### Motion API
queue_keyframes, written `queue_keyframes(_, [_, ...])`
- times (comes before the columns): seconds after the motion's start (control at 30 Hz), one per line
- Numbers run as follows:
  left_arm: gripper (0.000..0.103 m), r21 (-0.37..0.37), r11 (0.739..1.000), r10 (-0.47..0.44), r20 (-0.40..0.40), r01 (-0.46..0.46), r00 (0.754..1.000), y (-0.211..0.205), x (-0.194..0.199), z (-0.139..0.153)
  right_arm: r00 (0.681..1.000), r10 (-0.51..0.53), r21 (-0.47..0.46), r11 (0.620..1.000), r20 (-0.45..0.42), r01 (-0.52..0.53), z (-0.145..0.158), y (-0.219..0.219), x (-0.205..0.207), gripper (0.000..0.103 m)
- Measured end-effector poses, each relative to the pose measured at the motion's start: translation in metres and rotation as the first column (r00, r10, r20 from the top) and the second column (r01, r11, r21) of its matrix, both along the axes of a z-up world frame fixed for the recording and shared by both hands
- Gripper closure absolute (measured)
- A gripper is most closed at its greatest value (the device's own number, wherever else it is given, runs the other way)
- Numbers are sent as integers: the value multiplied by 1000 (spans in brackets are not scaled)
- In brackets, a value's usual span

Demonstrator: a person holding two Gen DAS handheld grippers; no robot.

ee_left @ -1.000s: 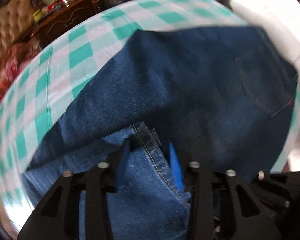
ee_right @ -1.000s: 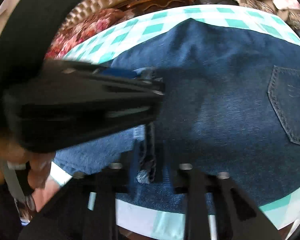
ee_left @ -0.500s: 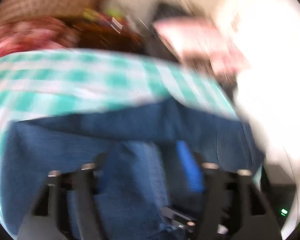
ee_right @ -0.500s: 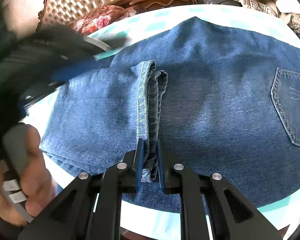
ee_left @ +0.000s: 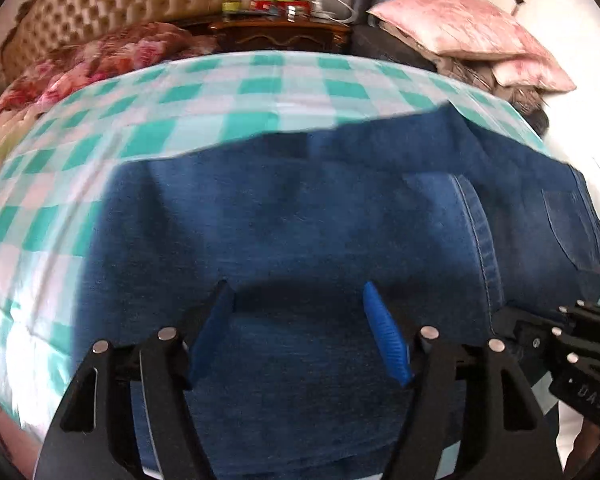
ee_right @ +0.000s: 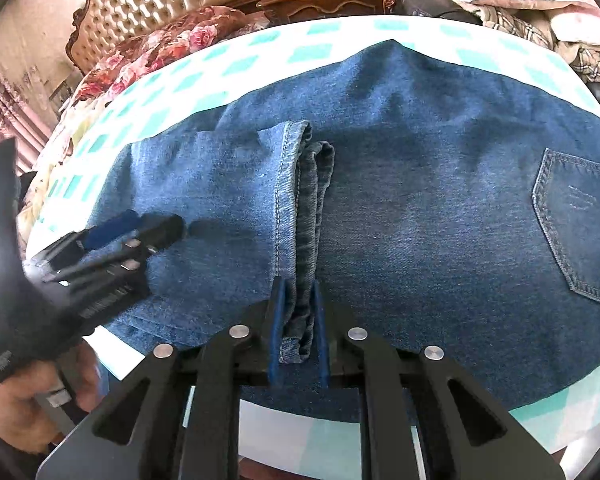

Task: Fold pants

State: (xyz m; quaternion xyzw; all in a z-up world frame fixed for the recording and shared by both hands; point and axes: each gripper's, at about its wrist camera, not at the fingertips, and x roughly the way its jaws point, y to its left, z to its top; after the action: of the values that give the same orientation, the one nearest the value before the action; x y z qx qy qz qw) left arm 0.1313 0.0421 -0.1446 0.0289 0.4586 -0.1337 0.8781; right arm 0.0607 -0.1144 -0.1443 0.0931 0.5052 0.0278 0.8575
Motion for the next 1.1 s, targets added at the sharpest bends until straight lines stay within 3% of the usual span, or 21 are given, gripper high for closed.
queue_keyframes(0.03, [19,-15,1000,28,30,-27,999,7,-4,6,1000,-7,-3,1000,-1,7,0,0,1,90])
queue_keyframes(0.07, [13,-26,998,50,46,-49,998,11,-7,10,1000,-17,-21,1000,5,17,3,0,0,89])
queue_keyframes(0.1, [11,-30,996,81,65,-79,995,21,-12,14,999,-29,-56,998,31,31,10,1,-1,87])
queue_keyframes(0.13, [11,-17,995,102,73,-101,992,28,-17,16,997,-30,-81,996,69,36,19,3,-2,78])
queue_keyframes(0.2, [15,10,989,146,94,-148,985,44,-24,17,991,-18,-131,991,131,35,35,9,2,72])
queue_keyframes(0.3, [38,-45,982,186,91,-183,978,75,-34,18,987,4,-153,988,162,21,47,16,19,52])
queue_keyframes(0.4, [52,-120,967,233,76,-223,970,107,-43,15,976,59,-173,985,207,-22,54,29,37,51])
queue_keyframes(0.47, [54,-155,957,256,48,-246,965,124,-48,11,972,88,-208,977,217,-42,50,37,49,52])
queue_keyframes(0.63, [59,-163,952,265,16,-259,964,150,-58,-4,997,31,-298,955,70,-9,4,27,86,64])
queue_keyframes(0.8, [59,-220,938,270,-16,-266,963,169,-67,-20,991,63,-327,945,116,-22,-6,26,82,58])
queue_keyframes(0.9, [59,-197,947,262,7,-255,965,164,-68,-18,994,46,-336,942,101,-10,-4,25,85,55])
queue_keyframes(0.97, [61,-208,946,259,28,-248,966,163,-71,-14,996,24,-358,934,90,10,4,30,87,55])
queue_keyframes(1.03, [61,-252,939,255,51,-234,966,165,-76,-11,990,43,-365,931,137,11,18,42,84,51])
queue_keyframes(1.1, [61,-268,936,255,64,-229,965,166,-80,-9,984,87,-360,932,158,-25,29,57,85,42])
